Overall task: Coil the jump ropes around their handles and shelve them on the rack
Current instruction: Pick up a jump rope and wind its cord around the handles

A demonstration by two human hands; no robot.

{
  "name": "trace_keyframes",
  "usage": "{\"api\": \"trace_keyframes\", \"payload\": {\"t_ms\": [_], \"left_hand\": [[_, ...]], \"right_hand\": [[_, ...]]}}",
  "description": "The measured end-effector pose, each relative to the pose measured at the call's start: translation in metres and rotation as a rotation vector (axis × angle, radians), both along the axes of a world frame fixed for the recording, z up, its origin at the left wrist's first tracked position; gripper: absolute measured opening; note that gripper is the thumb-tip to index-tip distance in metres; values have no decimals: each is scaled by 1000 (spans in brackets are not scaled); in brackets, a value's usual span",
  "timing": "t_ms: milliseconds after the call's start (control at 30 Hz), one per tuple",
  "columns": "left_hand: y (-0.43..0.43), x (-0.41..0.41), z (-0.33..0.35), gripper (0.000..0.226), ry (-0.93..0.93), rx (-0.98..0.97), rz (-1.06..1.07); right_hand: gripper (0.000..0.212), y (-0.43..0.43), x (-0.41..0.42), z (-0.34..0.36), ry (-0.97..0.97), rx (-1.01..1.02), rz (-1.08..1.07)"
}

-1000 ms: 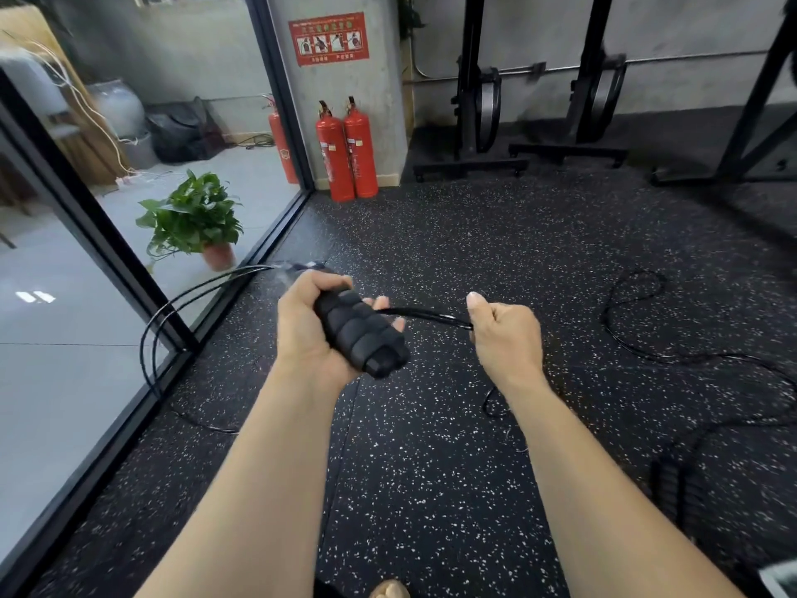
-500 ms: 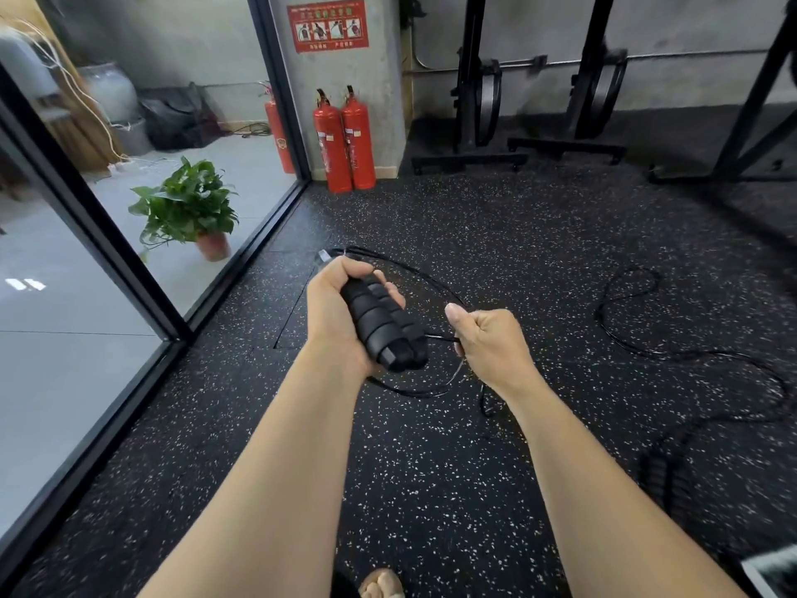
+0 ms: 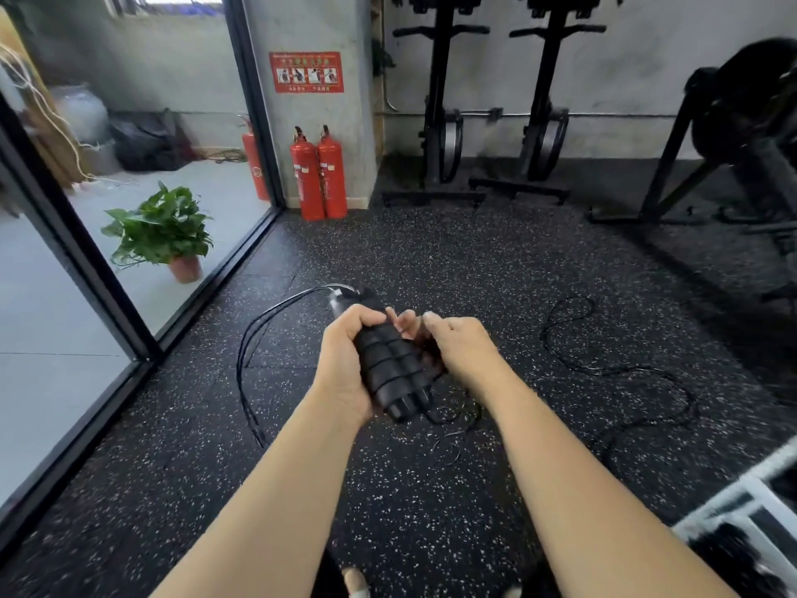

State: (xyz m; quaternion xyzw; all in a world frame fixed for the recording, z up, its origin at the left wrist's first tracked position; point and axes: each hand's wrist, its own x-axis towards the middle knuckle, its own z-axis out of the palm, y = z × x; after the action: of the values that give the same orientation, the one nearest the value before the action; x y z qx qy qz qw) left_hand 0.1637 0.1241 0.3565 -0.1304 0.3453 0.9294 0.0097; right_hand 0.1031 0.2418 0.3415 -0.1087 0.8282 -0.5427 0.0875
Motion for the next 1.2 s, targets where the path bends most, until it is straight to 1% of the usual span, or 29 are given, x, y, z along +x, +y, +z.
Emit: {"api": "trace_keyframes", "payload": {"t_ms": [67, 133, 167, 233, 300, 400, 467, 533, 633, 700, 733, 800, 833, 900, 933, 967, 1000, 1033, 1100, 1167, 1200], "left_hand": [[-9, 5, 14, 17, 19, 51, 49], [-15, 11, 27, 6, 66, 74, 84], [-17, 15, 34, 10, 92, 92, 89], [-21, 22, 46, 15, 129, 137, 86], [-20, 28, 55, 15, 154, 173, 75], [-16, 33, 66, 9, 180, 178, 42], [-14, 33, 70, 9, 191, 176, 27], [-11, 33, 73, 7, 180, 161, 21], [-9, 33, 77, 6, 135, 163, 40], [-9, 32, 77, 6, 93, 137, 63], [-9, 32, 75, 7, 71, 108, 70], [-11, 31, 71, 15, 39, 36, 77], [-13, 31, 69, 20, 31, 1, 85], [-19, 31, 68, 28, 13, -44, 123], [-23, 30, 68, 33, 5, -64, 146], [-27, 29, 69, 36, -7, -95, 161], [-29, 28, 72, 35, -20, -143, 170], [-31, 26, 74, 30, -37, -193, 176], [-33, 24, 79, 19, -79, -279, 207], [-39, 20, 86, 17, -93, -316, 251], [-42, 18, 90, 17, -88, -305, 273]], "right_hand": [[41, 21, 8, 14, -157, -169, 1], [38, 41, 15, 23, -224, -282, -16], [35, 49, 20, 26, -230, -308, -18], [30, 62, 29, 30, -197, -304, -20], [29, 70, 39, 38, -133, -286, 8], [28, 73, 57, 55, -66, -236, 167], [21, 70, 68, 62, -63, -221, 238], [14, 66, 74, 65, -51, -267, 240], [9, 63, 80, 67, -1, -297, 229], [9, 61, 82, 66, 44, -264, 174], [11, 58, 82, 65, 69, -253, 108], [15, 54, 78, 62, 74, -303, -87], [16, 53, 74, 60, 51, -364, -197], [17, 54, 63, 57, -51, -554, -391], [18, 54, 57, 55, -108, -641, -457], [18, 55, 52, 53, -145, -682, -498], [19, 55, 46, 48, -144, -660, -519], [19, 55, 42, 44, -103, -580, -525], [24, 56, 36, 37, 58, -329, -510], [36, 61, 33, 34, 205, -129, -477], [40, 64, 30, 33, 243, -35, -458]]}}
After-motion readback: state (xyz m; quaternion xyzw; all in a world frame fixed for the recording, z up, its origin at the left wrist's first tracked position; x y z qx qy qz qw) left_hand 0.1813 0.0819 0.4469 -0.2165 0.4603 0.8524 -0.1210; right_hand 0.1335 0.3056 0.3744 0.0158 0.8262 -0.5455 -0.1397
